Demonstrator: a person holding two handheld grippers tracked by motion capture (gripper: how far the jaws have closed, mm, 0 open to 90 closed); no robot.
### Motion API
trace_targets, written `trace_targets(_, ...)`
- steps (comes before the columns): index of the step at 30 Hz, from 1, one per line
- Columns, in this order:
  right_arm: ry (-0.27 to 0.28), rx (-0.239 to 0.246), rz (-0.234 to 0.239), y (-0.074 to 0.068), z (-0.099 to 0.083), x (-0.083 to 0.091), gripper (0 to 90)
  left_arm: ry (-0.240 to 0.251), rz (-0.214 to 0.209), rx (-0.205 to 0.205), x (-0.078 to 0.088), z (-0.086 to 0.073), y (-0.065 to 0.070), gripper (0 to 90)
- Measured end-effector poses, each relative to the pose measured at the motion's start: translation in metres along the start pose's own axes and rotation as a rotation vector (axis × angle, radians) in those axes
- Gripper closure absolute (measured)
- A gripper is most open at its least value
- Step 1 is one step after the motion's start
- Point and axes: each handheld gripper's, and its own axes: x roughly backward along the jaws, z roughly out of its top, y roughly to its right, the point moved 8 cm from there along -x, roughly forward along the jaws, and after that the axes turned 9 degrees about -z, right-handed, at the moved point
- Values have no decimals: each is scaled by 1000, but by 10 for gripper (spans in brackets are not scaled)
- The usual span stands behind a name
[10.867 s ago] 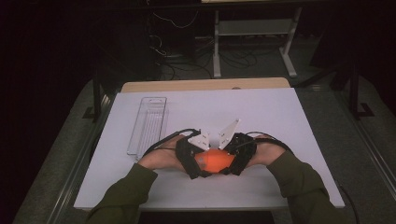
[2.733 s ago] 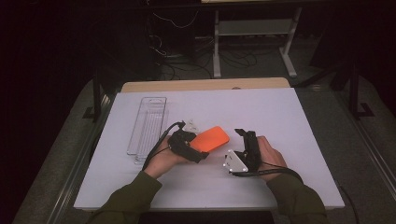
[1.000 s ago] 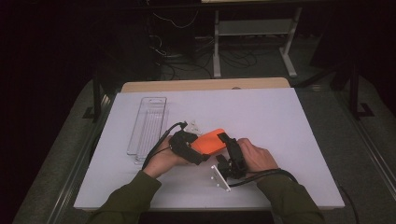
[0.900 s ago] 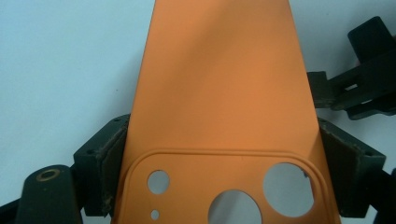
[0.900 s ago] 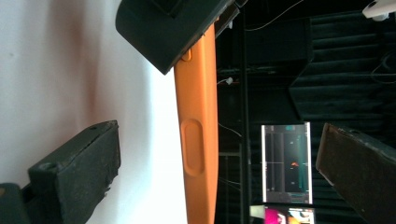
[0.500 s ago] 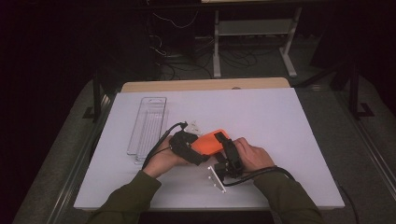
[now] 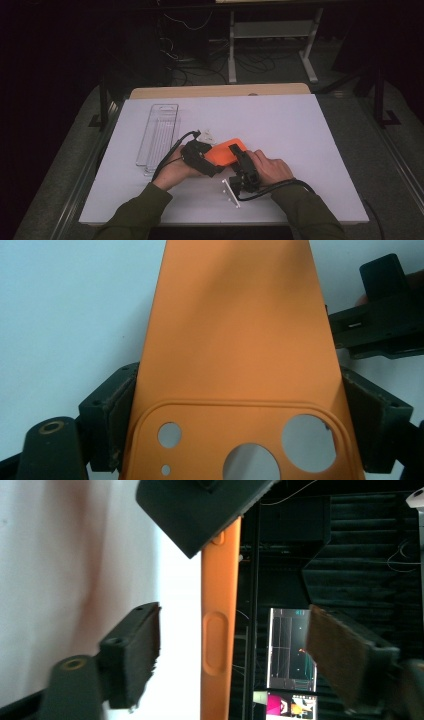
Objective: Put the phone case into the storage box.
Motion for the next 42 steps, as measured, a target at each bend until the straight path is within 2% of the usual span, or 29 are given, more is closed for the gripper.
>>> trace_targets(5, 1, -15, 14, -2, 1, 1, 376, -16, 1, -18, 1, -1, -1, 155)
trace_targets(20, 10, -32, 30, -5, 1, 3, 573, -10, 2, -15, 1, -1, -1, 155)
trace_targets(30, 30, -9, 54, -6, 4, 4, 695, -13, 0, -9, 1, -2, -1, 155)
trace_targets(33, 32, -13, 47, -6, 3, 4, 730, -18, -2, -14, 1, -2, -1, 155)
trace_targets(34, 23, -28, 41, -6, 3, 5, 734, -16, -3, -12, 1, -2, -1, 155)
trace_targets(39, 24, -5, 24, -4, 3, 4, 764, -11, -5, -7, 2, -1, -1, 154)
trace_targets(42, 18, -10, 21, -3, 3, 5, 788, -3, -16, 6, 2, 0, -1, 154)
